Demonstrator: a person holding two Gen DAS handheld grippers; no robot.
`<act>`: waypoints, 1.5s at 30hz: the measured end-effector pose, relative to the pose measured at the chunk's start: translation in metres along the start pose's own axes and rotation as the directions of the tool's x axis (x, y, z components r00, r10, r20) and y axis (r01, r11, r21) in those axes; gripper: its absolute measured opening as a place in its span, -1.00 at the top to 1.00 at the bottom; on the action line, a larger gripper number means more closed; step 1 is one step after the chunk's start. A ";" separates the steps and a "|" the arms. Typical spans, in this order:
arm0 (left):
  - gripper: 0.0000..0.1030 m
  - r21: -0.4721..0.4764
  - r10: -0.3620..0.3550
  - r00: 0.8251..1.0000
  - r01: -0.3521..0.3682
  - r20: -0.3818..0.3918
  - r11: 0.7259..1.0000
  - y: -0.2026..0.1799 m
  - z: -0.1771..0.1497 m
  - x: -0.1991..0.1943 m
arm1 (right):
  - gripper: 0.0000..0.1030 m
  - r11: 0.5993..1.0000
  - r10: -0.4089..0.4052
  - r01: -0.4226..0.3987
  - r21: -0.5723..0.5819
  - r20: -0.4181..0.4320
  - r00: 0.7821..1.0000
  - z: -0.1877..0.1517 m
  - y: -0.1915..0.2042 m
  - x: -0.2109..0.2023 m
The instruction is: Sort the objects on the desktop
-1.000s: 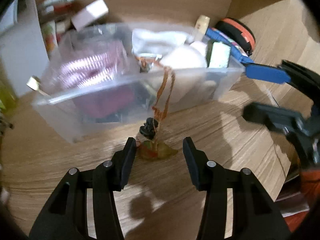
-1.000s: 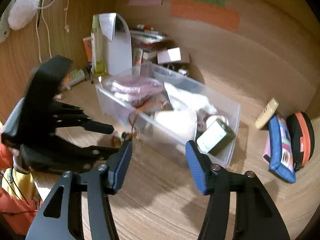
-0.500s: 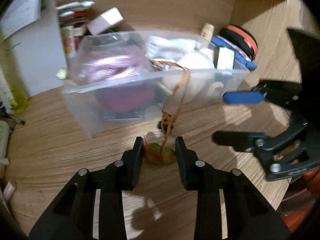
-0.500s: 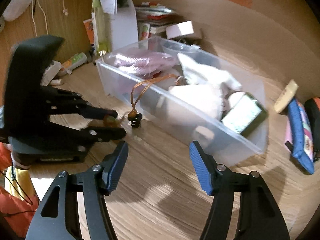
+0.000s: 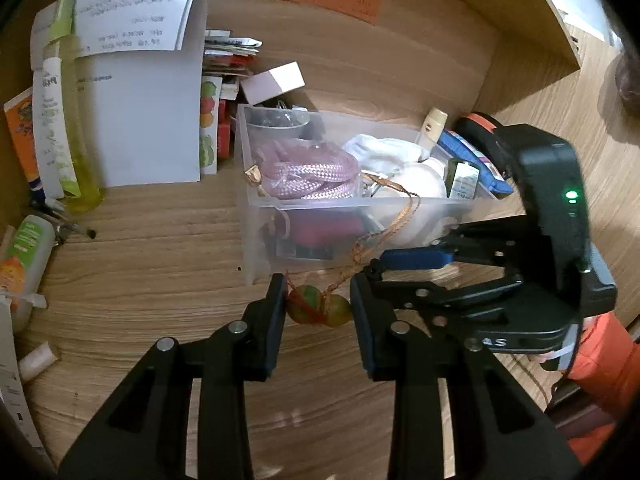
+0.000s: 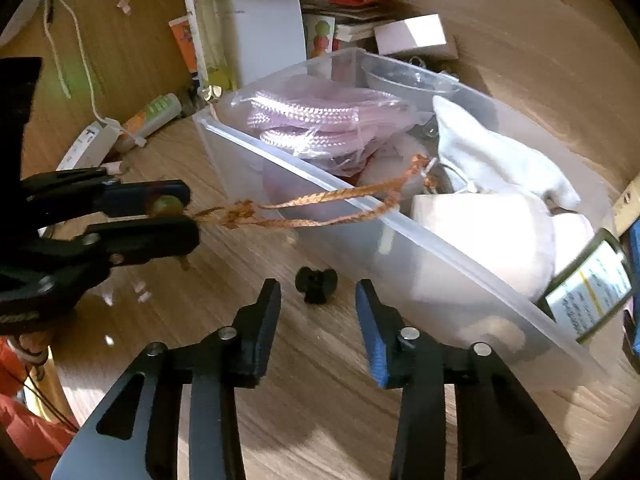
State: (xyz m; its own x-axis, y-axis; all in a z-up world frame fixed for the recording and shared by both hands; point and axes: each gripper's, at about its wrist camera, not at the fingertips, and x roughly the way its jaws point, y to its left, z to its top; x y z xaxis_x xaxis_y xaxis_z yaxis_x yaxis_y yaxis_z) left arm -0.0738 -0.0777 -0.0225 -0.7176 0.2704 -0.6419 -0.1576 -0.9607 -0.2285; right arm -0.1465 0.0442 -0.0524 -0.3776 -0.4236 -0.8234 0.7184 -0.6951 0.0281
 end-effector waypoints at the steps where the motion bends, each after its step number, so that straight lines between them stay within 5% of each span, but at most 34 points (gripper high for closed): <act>1: 0.38 0.003 0.000 1.000 0.000 0.002 1.000 0.000 0.000 -0.001 | 0.46 1.000 0.000 0.000 0.000 -0.003 1.000 0.001 0.000 0.002; 5: 0.38 0.003 0.000 1.000 0.000 0.013 1.000 0.000 0.000 -0.003 | 0.63 1.000 -0.006 0.006 -0.005 -0.007 1.000 0.004 0.005 0.010; 23: 0.38 0.069 -0.059 0.996 0.055 0.065 0.996 -0.034 0.026 -0.019 | 0.63 1.000 0.024 -0.026 0.010 0.115 0.993 -0.026 -0.011 -0.046; 34: 0.38 0.133 -0.113 0.991 0.103 0.072 0.986 -0.065 0.058 0.003 | 0.63 0.995 -0.049 0.030 0.091 0.224 0.973 -0.025 -0.056 -0.099; 45: 0.38 0.103 -0.082 0.997 0.081 0.008 0.991 -0.055 0.072 0.045 | 0.63 0.994 -0.060 0.040 0.099 0.209 0.976 -0.012 -0.080 -0.084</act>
State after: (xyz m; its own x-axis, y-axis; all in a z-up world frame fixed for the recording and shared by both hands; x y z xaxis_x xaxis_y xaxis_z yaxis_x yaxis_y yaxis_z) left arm -0.1463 -0.0176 0.0139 -0.7074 0.3481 -0.6152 -0.2845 -0.9369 -0.2030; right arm -0.1654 0.1427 0.0082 -0.5341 -0.4933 -0.6866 0.6413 -0.7656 0.0512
